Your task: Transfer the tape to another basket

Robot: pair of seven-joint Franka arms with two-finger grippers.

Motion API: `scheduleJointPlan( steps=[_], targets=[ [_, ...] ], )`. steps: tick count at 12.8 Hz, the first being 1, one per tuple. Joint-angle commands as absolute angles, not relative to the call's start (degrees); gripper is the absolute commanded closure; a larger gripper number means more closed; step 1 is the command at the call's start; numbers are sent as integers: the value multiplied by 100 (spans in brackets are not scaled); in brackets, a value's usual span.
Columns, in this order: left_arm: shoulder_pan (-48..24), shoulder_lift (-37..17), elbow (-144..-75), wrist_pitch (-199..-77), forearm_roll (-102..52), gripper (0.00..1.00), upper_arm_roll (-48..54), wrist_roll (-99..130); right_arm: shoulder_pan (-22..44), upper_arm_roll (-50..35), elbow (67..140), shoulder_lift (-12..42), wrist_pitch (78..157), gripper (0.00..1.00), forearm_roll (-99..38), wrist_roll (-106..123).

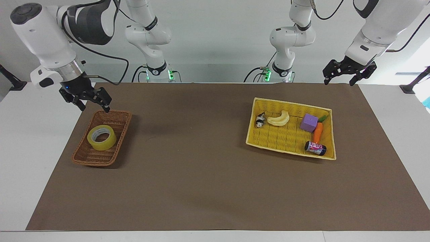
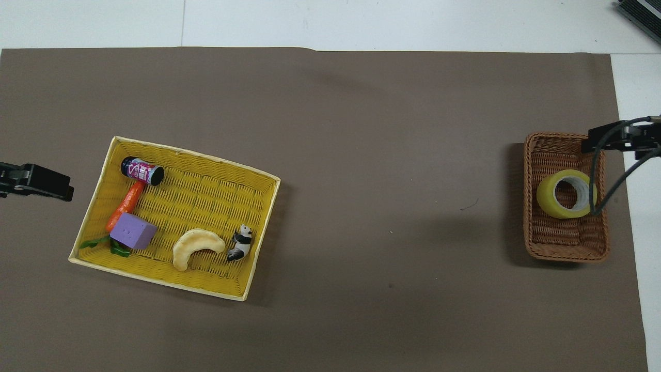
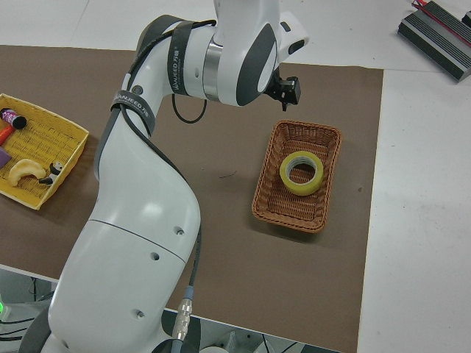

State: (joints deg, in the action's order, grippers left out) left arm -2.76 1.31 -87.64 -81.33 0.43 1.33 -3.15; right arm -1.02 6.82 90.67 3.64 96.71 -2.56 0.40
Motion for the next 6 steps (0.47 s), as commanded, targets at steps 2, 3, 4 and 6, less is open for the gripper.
scheduleJointPlan(
  steps=[2, 3, 4, 6],
  targets=[
    [-642, 141, -8728, -8297, 115, 0, -281, -395, -202, 764, 9114, -157, 9133, 0, -97, -35],
    [-572, 141, -8719, -8375, 106, 0, -255, -413, -202, 765, 9114, -271, 8932, 0, -114, -53],
    [-571, 149, -8727, -8419, 97, 0, -255, -404, -193, 712, 9140, -342, 8965, 0, -106, -96],
    [-589, 149, -8719, -8368, 97, 0, -264, -343, -141, 642, 9368, -571, 8895, 0, -97, -79]
  ],
)
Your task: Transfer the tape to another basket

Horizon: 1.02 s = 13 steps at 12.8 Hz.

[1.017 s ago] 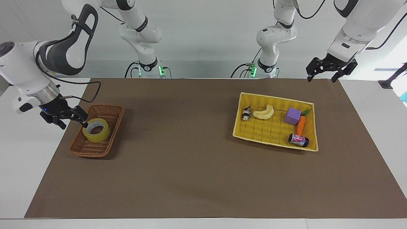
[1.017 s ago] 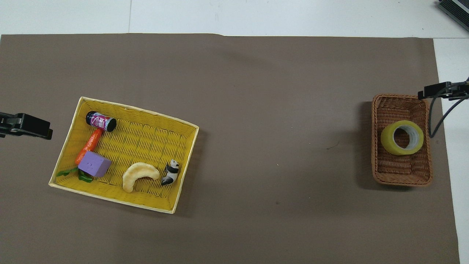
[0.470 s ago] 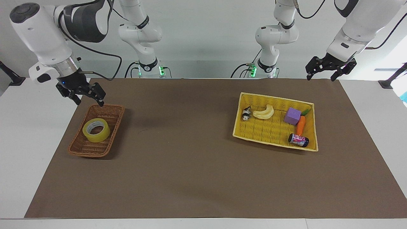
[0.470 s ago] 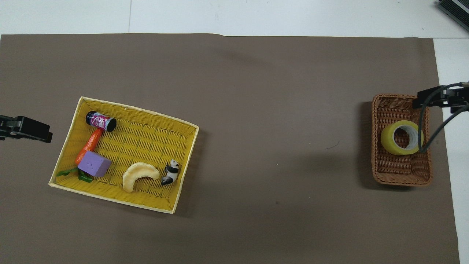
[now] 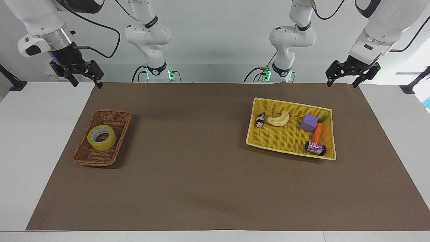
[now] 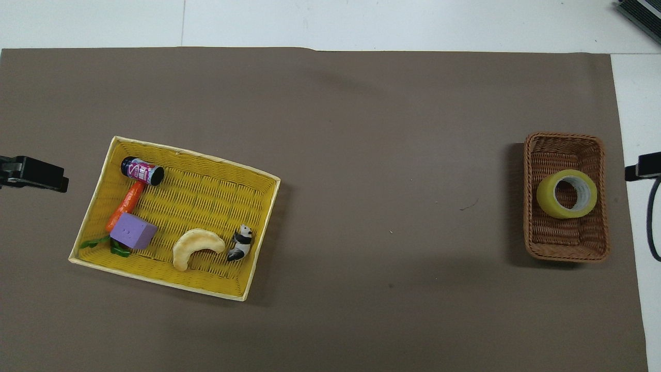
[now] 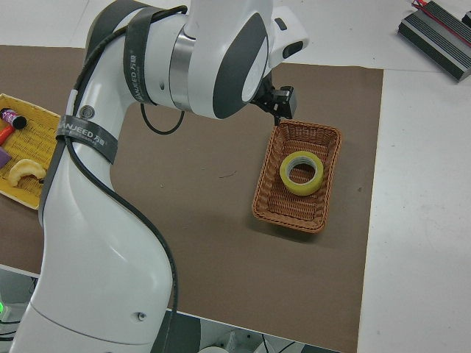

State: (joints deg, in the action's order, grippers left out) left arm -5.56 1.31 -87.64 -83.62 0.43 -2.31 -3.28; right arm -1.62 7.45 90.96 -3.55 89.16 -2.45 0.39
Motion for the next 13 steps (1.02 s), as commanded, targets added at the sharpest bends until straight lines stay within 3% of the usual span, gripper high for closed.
scheduleJointPlan(
  steps=[1, 13],
  targets=[
    [-571, 149, -8719, -8367, 97, 0, -264, -334, -132, 642, 9369, -571, 8886, 0, -105, -88],
    [-563, 149, -8728, -8376, 97, 0, -308, -334, -114, 589, 9483, -650, 8982, 0, -105, -26]
  ],
)
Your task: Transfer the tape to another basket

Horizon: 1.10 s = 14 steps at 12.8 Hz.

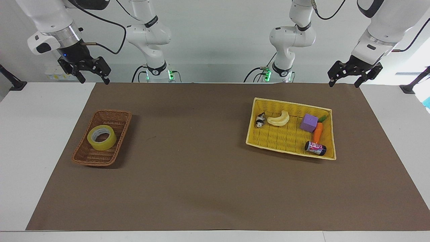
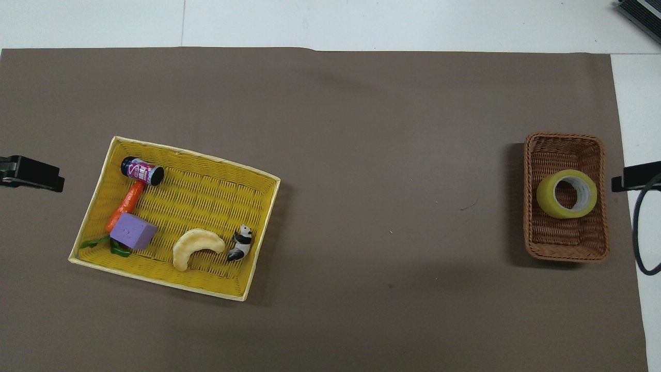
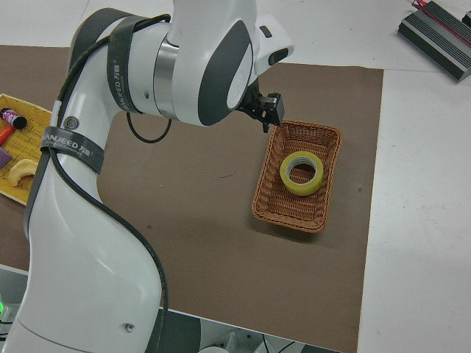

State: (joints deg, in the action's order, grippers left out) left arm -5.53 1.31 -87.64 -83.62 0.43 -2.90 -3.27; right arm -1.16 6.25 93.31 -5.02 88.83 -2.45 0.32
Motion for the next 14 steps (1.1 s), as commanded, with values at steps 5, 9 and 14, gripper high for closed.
scheduleJointPlan(
  steps=[5, 9, 14],
  targets=[
    [-563, 149, -8719, -8376, 97, 0, -308, -334, 87, 563, 9501, -642, 8982, 0, 218, -18],
    [-563, 149, -8719, -8376, 97, 0, -308, -334, 114, 545, 9448, -606, 8982, 0, 106, -79],
    [-563, 149, -8719, -8367, 97, 0, -308, -334, 114, 545, 9466, -624, 8982, 0, 79, -61]
  ],
)
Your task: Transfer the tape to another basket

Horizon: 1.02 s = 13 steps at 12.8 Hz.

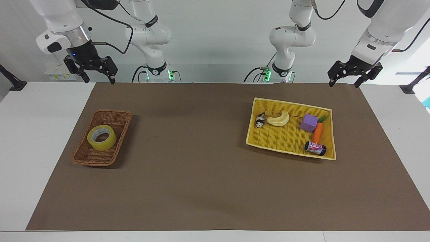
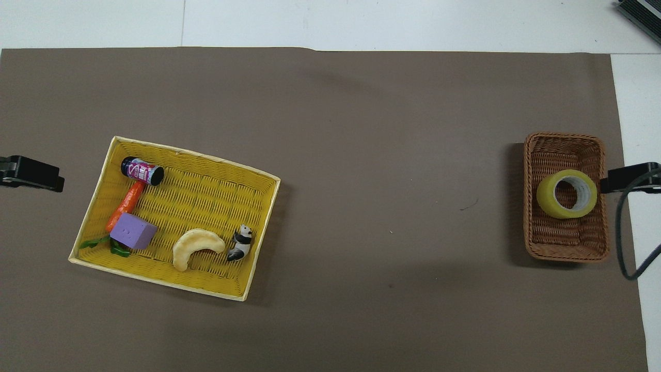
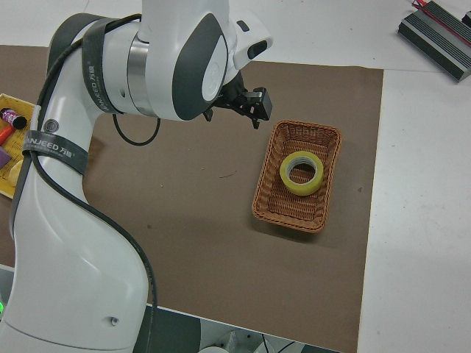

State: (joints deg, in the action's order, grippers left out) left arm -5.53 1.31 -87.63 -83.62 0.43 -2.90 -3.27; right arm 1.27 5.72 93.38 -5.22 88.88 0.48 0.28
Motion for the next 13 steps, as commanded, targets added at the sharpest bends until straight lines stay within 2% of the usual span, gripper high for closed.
scheduleJointPlan(
  steps=[1, 13],
  targets=[
    [-563, 149, -8719, -8376, 97, 0, -308, -334, 106, 554, 9466, -624, 8974, 0, 79, -62],
    [-563, 149, -8719, -8376, 97, 0, -308, -334, 44, 606, 9448, -624, 8903, 0, -123, -114]
  ],
)
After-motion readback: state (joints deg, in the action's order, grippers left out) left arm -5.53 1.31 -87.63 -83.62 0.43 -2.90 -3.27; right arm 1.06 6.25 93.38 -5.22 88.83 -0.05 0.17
